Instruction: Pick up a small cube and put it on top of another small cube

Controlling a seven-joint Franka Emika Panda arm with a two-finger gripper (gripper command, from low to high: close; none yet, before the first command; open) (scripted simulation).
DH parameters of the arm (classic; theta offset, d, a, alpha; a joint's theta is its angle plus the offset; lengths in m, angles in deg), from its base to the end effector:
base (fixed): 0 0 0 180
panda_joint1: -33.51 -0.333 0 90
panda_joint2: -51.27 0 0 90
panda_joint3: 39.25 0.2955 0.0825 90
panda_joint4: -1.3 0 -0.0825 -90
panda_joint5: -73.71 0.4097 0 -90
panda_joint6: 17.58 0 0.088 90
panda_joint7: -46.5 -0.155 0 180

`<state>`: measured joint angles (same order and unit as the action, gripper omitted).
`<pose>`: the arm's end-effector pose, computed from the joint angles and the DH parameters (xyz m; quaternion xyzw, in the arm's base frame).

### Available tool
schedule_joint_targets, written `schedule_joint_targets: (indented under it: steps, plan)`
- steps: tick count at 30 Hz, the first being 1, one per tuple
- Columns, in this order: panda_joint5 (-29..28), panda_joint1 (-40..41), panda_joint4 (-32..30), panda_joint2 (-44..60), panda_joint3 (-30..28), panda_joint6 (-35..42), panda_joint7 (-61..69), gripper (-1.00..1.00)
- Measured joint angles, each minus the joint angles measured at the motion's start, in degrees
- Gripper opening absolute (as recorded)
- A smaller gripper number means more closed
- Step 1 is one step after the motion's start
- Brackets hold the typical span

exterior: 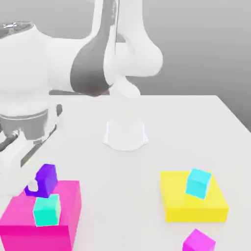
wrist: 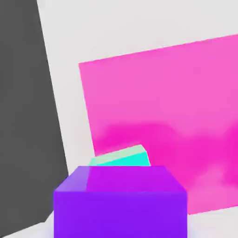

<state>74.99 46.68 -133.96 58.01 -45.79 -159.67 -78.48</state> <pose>0.4913 -0.1770 0.1903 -0.2953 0.9554 -0.0006 0.0011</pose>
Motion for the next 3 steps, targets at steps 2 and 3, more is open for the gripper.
schedule_joint_targets:
  steps: [2,3]
  plan:
    - [0.0,0.0,0.0,0.0,0.0,0.0,0.0,1.0]
    - [0.0,0.0,0.0,0.0,0.0,0.0,0.0,1.0]
